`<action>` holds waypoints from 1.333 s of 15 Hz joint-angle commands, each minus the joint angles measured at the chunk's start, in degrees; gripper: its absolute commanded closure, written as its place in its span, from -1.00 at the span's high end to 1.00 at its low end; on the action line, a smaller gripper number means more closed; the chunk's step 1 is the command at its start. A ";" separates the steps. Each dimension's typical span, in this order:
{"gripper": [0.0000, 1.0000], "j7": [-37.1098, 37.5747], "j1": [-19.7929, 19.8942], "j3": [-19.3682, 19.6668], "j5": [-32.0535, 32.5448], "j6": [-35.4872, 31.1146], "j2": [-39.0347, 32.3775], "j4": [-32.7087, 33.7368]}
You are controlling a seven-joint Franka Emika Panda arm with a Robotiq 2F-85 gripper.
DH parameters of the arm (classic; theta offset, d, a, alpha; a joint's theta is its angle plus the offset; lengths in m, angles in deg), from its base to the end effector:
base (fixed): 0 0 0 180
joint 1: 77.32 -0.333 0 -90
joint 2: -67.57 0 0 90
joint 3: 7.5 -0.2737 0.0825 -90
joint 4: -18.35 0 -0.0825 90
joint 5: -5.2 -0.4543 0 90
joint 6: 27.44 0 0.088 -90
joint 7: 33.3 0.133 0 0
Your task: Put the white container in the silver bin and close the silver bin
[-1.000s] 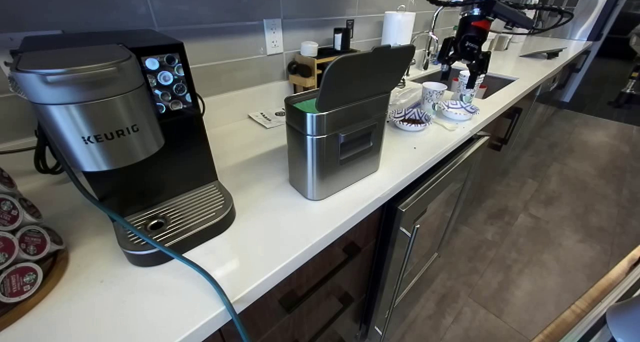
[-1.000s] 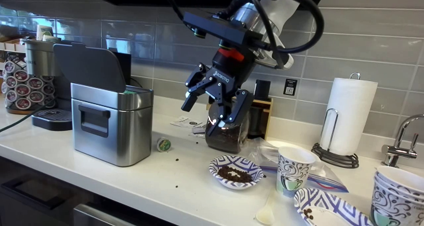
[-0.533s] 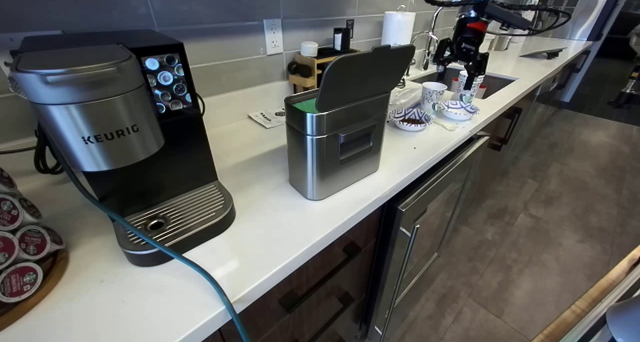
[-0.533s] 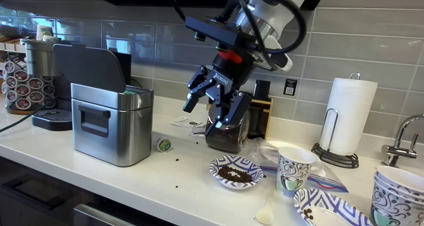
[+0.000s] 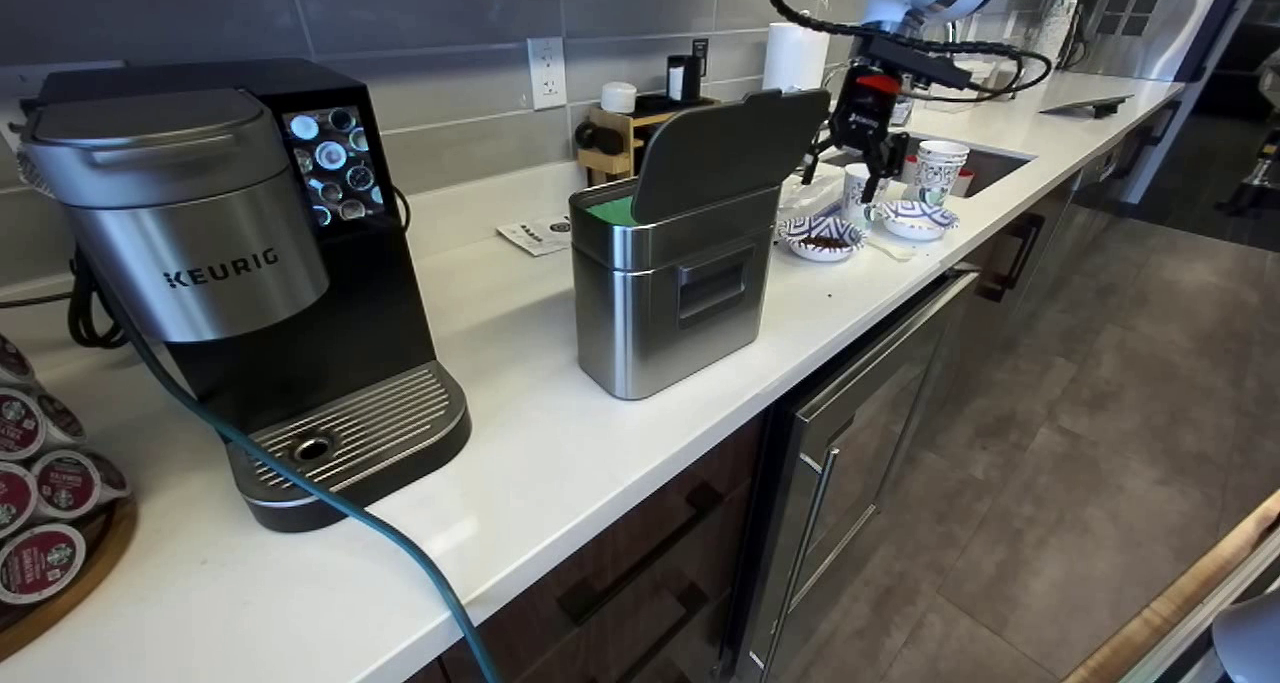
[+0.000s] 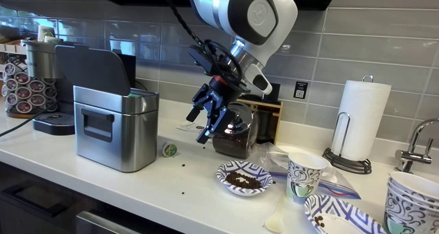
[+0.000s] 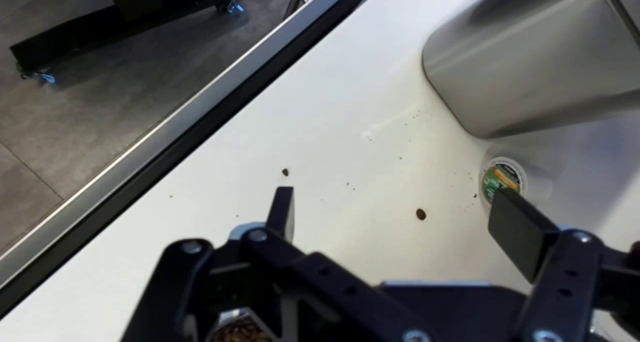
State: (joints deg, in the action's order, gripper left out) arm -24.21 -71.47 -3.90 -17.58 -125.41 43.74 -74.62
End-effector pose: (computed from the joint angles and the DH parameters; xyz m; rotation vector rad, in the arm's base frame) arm 0.6719 -0.0628 0.2722 -2.6831 0.6054 0.4507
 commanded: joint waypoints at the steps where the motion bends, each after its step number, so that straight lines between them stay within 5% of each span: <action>1: 1.00 2.00 -0.40 -1.73 -3.60 -2.85 -5.20 4.85; 20: 1.00 10.38 -5.49 -7.10 -4.24 -2.89 -21.73 22.67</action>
State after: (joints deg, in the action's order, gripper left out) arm -15.86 -76.15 -10.52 -22.22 -129.76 25.53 -56.48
